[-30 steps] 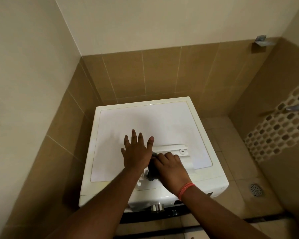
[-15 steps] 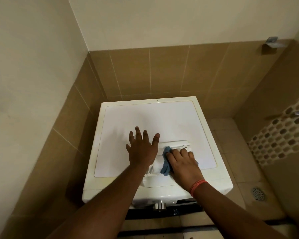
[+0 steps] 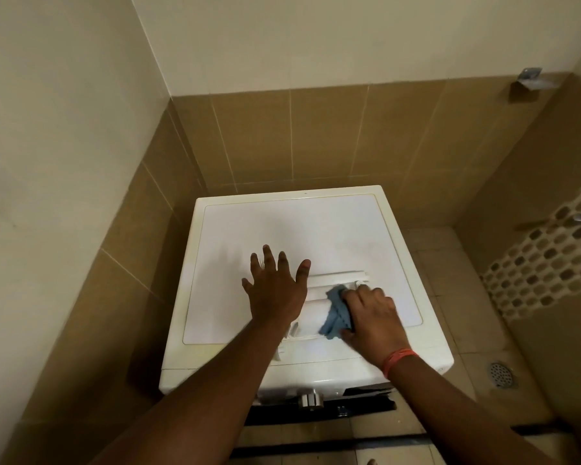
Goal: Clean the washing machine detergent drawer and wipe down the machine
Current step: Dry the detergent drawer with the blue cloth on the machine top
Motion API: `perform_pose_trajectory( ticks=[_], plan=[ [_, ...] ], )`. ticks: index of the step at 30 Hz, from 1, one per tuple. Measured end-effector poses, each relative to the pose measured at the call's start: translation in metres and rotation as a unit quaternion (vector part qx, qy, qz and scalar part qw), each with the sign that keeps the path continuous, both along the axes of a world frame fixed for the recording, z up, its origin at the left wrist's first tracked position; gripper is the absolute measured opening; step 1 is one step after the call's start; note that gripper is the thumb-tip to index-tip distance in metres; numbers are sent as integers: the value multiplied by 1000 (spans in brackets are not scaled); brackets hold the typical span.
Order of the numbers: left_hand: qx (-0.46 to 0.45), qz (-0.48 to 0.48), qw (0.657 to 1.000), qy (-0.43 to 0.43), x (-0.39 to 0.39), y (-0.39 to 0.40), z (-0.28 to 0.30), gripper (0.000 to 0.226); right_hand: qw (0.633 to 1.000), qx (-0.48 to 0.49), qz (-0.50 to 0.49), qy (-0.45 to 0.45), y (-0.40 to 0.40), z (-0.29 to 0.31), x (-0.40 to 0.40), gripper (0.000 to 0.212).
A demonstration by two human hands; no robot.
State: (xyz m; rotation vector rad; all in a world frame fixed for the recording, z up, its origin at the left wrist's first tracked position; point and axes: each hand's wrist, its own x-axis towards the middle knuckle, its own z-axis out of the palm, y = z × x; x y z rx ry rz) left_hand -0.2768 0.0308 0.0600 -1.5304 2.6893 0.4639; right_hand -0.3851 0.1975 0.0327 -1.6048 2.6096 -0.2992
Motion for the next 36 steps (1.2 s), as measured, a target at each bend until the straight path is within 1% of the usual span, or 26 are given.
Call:
perform_pose_trajectory(
  ticks=[3,5,7,9,11,12,13,14,15,16,17,18,19,21,23,24,26,28,29,30,33,34,36],
  plan=[
    [-1,-1,1000,11,0,0,0,81,997,16,-66,-22,25,-4,-35,71],
    [-3,-5,1000,10,0,0,-1,80,994,22,-99,-41,35,-8,-49,61],
    [-5,-7,1000,11,1,0,-2,80,994,6,-84,-67,38,-13,-50,55],
    [-5,-6,1000,13,1,0,-2,81,987,-23,-70,-143,36,-15,-41,49],
    [-4,-4,1000,13,2,-1,-2,81,962,-77,-118,-235,34,-8,-34,24],
    [-3,-4,1000,14,2,-1,-2,81,940,-100,-142,-293,36,-7,-34,16],
    [-4,-3,1000,15,2,-2,-2,81,919,-126,-177,-330,38,-3,-34,15],
    [-4,-3,1000,16,2,-2,-2,81,906,-159,-208,-332,40,1,-34,16],
    [-4,-3,1000,18,2,-2,-2,81,900,-185,-237,-315,43,6,-35,24],
    [-4,-5,1000,20,1,-1,-2,81,888,-221,-258,-311,45,10,-35,30],
    [-4,-7,1000,21,0,-1,-2,80,878,-251,-264,-309,44,15,-36,32],
    [-4,-9,1000,21,-1,-1,-2,80,884,-263,-249,-295,39,18,-37,32],
    [-3,-10,1000,22,-1,0,-3,81,902,-250,-213,-279,31,22,-36,31],
    [1,-10,1000,24,-1,-1,-2,82,939,-189,-120,-261,13,23,-29,30],
    [2,-10,1000,22,0,-1,-2,83,960,-153,-32,-231,-5,19,-7,33],
    [3,-10,1000,21,0,-1,-1,83,966,-149,-2,-213,-13,15,6,36],
    [9,-9,1000,22,-1,-1,-2,82,965,-148,43,-214,-27,10,34,46],
    [16,-6,1000,24,-2,-2,-3,82,971,-145,115,-154,-34,7,49,56],
    [18,-6,1000,25,-2,-3,-3,82,973,-135,133,-134,-34,5,48,59],
    [19,-7,999,25,-2,-3,-3,82,974,-128,127,-136,-31,5,41,61],
    [10,-11,999,28,-1,-2,-1,82,975,-131,36,-176,-12,4,14,58],
    [9,-11,999,30,0,-2,0,82,971,-131,5,-201,-7,5,5,56],
    [12,-11,999,31,0,-2,0,80,960,-149,-25,-235,-3,6,-5,50]
  ],
)
